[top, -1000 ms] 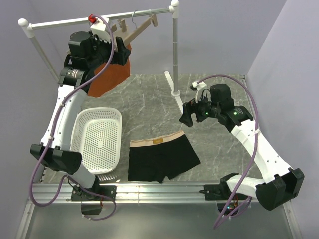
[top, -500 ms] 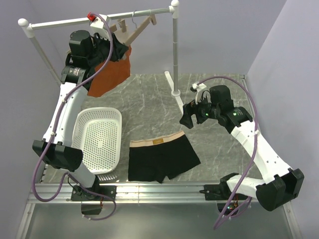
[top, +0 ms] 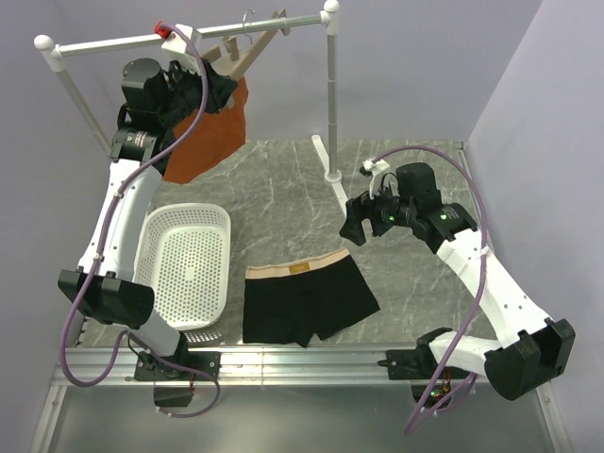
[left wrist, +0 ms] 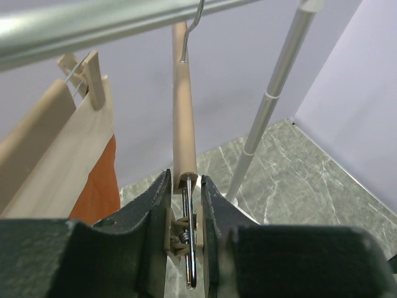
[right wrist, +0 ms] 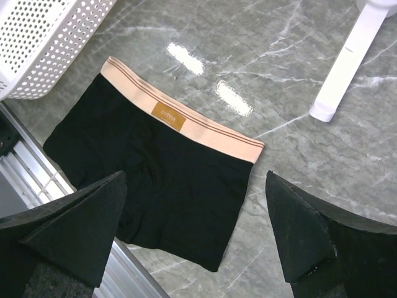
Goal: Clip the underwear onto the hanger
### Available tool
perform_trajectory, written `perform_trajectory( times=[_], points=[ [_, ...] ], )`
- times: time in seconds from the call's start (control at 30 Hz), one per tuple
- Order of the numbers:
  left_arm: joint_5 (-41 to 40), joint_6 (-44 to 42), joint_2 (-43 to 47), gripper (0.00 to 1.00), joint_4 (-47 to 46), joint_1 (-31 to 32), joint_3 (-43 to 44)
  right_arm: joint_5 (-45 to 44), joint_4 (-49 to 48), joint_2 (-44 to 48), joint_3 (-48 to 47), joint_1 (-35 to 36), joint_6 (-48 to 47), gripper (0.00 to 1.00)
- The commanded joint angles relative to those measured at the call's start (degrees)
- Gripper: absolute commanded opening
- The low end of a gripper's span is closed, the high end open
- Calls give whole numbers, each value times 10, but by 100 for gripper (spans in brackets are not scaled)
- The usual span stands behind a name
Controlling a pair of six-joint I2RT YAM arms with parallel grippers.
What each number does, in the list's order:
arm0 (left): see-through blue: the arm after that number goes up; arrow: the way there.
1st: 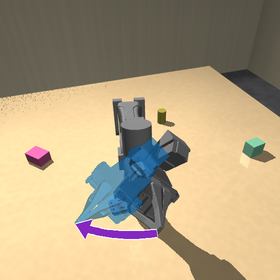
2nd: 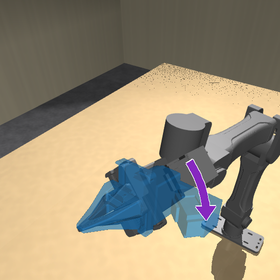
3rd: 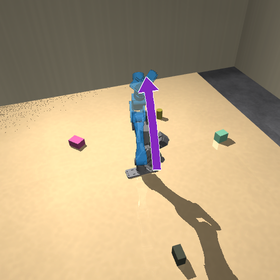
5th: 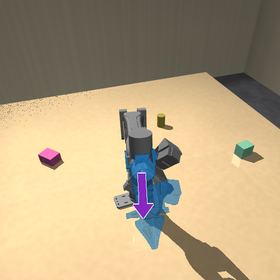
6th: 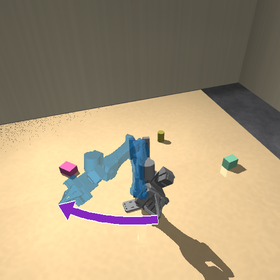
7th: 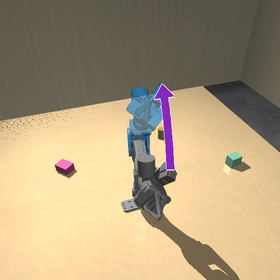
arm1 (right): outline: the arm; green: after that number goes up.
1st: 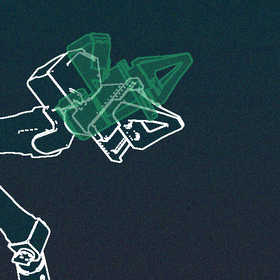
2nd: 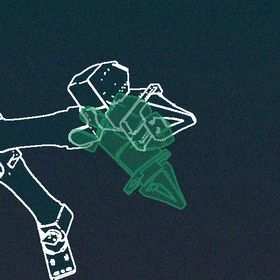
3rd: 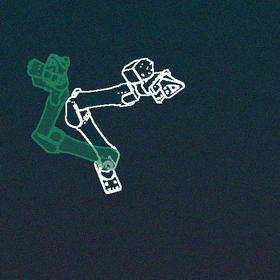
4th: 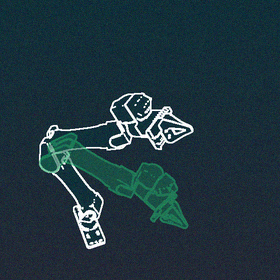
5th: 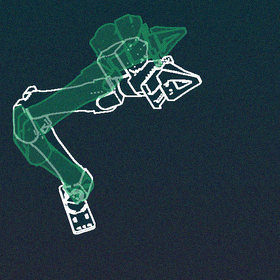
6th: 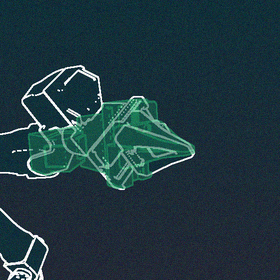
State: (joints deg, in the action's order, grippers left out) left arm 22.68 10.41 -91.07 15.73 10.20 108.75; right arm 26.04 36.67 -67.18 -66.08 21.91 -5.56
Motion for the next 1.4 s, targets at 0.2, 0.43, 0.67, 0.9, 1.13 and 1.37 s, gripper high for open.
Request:
perform_trajectory(
  times=[0.2,0.43,0.67,0.9,1.13,1.37],
  points=[
    [52,0,58,0,-90,-2,-13,9,-19,17,5,-2,2,99],
    [46,-13,134,0,-101,-4,-108,3,-16,19,6,-3,-2,99],
    [55,-29,143,0,-71,-4,-117,12,-12,5,-6,-2,0,99],
    [69,-67,174,0,-18,-7,-176,14,-2,-2,-23,-3,-17,99],
    [122,-86,228,0,40,-20,-256,57,22,-44,-61,-3,-51,98],
    [264,-97,248,0,69,-25,-332,109,13,-64,-120,-3,-80,96]
  ],
)
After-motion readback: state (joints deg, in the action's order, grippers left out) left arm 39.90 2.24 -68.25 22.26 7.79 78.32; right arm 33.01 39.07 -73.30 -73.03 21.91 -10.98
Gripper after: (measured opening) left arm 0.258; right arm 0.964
